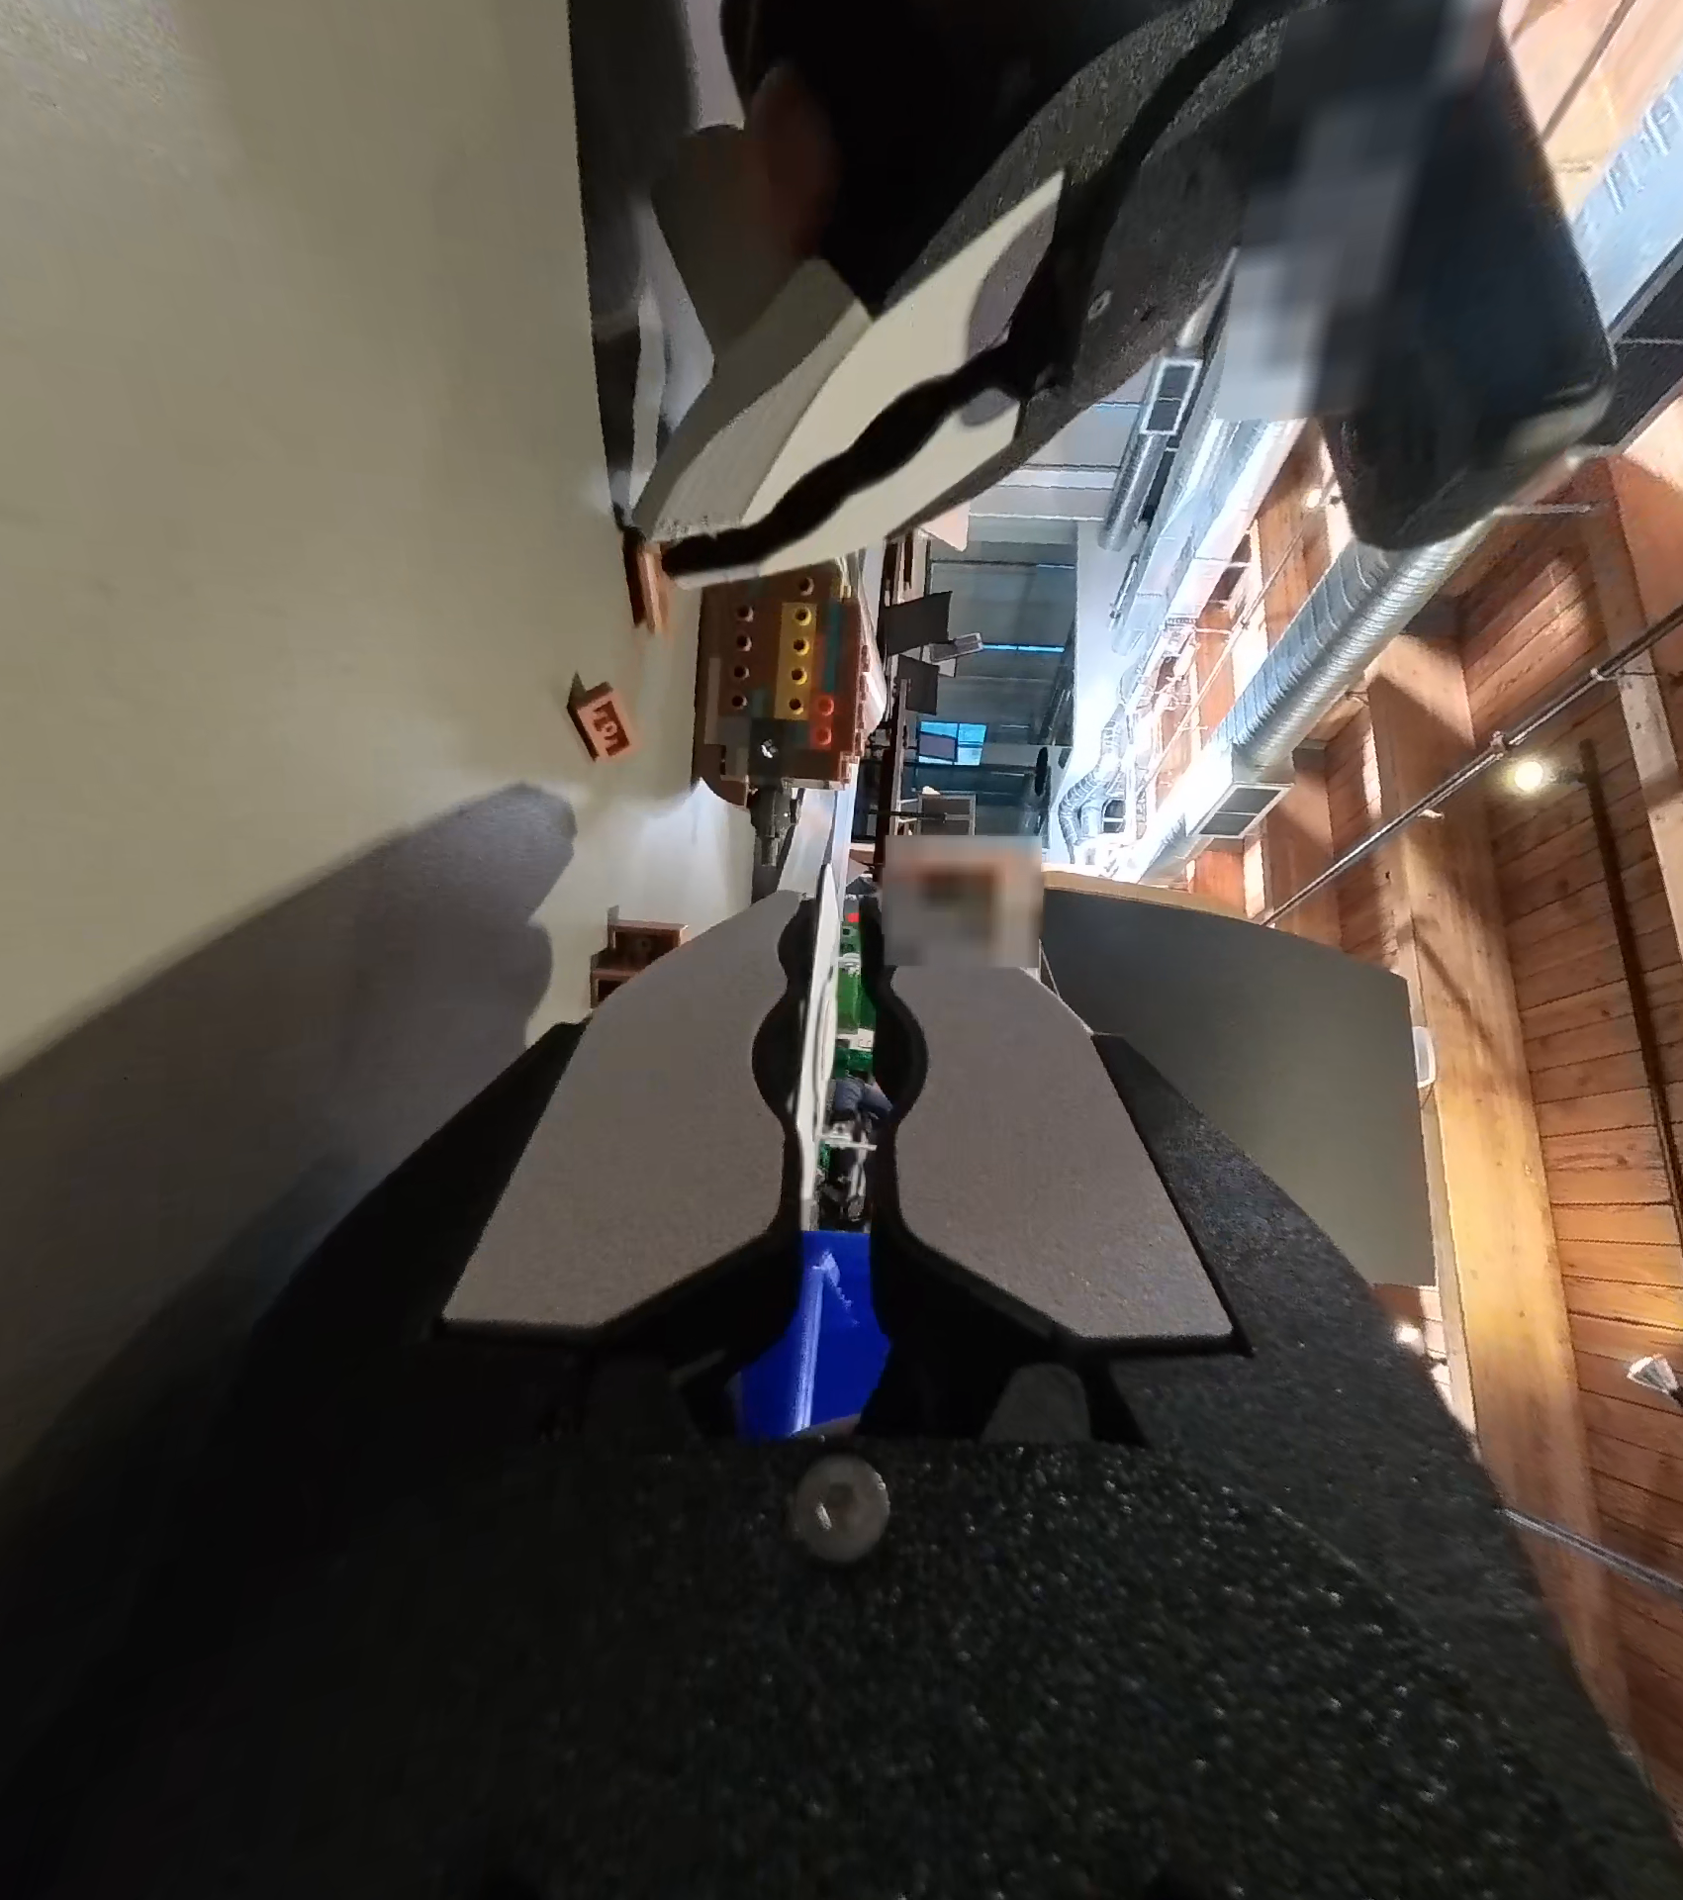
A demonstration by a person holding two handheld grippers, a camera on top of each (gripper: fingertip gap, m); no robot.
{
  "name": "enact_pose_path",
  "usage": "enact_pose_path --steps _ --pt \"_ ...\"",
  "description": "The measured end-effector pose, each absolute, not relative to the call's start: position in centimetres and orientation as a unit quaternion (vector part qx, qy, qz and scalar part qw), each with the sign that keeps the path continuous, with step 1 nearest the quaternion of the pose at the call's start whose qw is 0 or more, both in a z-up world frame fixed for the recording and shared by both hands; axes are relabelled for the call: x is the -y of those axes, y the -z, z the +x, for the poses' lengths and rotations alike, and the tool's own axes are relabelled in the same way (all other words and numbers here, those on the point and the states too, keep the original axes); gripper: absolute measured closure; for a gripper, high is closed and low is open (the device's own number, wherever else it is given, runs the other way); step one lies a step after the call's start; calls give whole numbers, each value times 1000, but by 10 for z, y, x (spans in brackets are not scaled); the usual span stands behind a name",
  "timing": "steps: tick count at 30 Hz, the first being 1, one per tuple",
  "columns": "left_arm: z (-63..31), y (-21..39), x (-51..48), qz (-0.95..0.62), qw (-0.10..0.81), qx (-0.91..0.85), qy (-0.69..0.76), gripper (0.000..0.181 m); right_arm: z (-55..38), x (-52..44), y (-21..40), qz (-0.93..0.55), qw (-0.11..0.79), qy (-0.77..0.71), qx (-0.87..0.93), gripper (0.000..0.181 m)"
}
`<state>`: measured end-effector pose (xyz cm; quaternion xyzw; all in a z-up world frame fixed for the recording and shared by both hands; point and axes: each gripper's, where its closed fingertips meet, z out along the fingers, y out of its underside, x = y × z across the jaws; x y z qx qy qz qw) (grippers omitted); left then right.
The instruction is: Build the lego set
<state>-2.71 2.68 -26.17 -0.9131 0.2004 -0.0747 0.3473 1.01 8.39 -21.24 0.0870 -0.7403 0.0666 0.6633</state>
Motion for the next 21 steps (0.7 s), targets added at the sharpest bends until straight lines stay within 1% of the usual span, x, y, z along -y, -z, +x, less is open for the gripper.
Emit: enact_pose_path --steps 2,4,8,10,13,19,21 --pt "-26 261 -23 -905 353 -220 88 169 10 -84 214 87 660 -68 743 173" --pt "-25 258 -20 -895 364 -237 103 178 10 -83 217 88 655 -69 747 173" --pt "-32 259 -13 -894 350 -260 107 180 12 -81 223 88 639 -79 760 173" --pt "-35 261 -10 -897 341 -261 103 178 12 -81 225 86 632 -83 766 174" --pt "-37 260 -10 -903 337 -245 104 170 13 -82 228 81 625 -87 771 173" --pt "-39 251 -23 -917 358 -126 120 162 13 -81 229 82 624 -84 773 174" --pt "-41 253 -26 -924 355 -102 100 160 13 -81 229 82 624 -84 773 174"
